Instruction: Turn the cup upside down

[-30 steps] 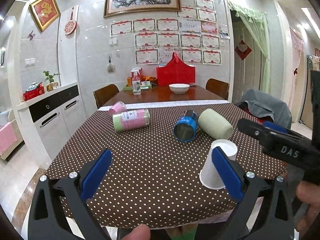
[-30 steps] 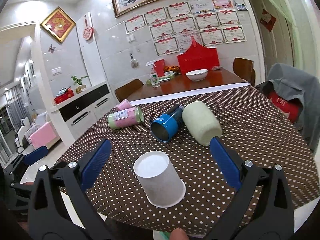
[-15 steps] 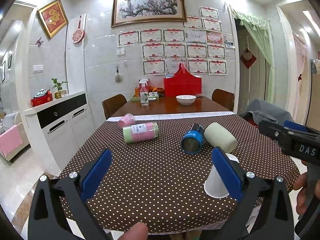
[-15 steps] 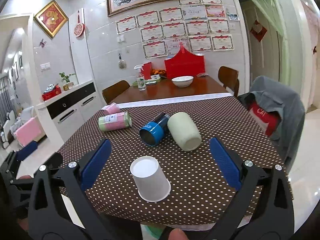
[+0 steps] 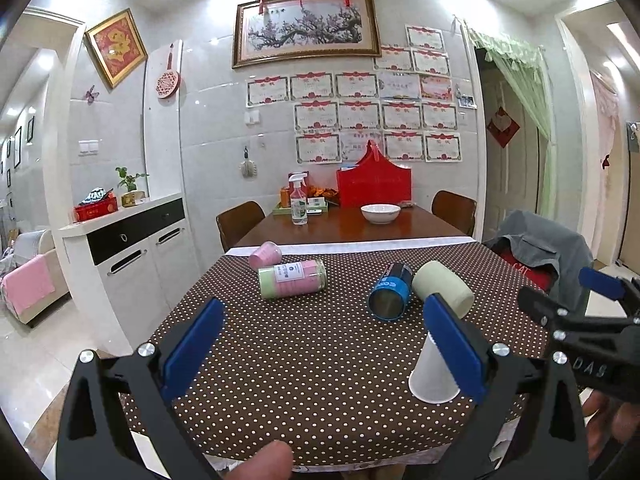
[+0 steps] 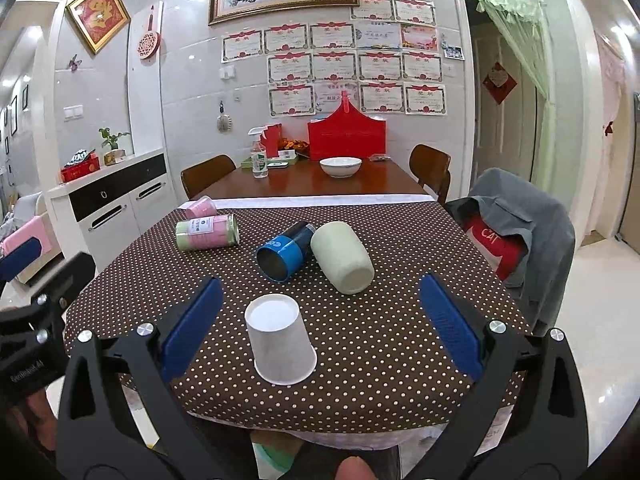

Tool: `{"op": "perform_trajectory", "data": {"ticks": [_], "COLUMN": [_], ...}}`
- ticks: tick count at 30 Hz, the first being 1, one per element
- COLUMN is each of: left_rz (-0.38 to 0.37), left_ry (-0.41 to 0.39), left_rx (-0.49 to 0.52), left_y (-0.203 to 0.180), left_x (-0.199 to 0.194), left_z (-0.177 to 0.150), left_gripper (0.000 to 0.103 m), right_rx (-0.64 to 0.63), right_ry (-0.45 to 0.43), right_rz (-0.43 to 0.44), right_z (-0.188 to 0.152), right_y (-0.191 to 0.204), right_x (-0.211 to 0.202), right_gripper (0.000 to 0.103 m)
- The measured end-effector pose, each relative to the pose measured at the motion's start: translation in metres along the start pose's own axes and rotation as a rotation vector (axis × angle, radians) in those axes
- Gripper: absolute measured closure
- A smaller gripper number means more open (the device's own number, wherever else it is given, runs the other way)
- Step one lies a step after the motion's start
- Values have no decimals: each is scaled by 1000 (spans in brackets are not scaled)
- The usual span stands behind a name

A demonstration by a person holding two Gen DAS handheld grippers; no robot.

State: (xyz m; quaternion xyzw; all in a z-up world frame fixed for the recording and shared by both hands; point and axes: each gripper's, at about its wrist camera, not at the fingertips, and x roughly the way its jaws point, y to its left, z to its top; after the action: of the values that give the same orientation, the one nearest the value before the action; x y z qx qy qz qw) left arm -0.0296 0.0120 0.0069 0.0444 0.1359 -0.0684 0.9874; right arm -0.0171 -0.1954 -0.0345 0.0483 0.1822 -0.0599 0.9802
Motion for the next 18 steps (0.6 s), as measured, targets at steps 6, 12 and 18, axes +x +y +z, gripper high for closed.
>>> {"op": "perform_trajectory", "data": {"ticks": [6,12,18], "left_rz": [18,30,37], "left_ry": [-6,-14,-19], "left_rx": [-2,5,8], "left_y": [4,4,4], "left_x": [-3,-6,-8], "left_z": [3,2,3], "left_gripper": [5,5,5], "right_rx": [-10,-8,-12], "right_ry": [-14,-17,-18], "right_rz": [-7,-5,-2], "right_z": [-1,-2,-1], "right_y": [6,8,11], "right_x": [-4,-6,-8], "right_gripper": [6,6,6]}}
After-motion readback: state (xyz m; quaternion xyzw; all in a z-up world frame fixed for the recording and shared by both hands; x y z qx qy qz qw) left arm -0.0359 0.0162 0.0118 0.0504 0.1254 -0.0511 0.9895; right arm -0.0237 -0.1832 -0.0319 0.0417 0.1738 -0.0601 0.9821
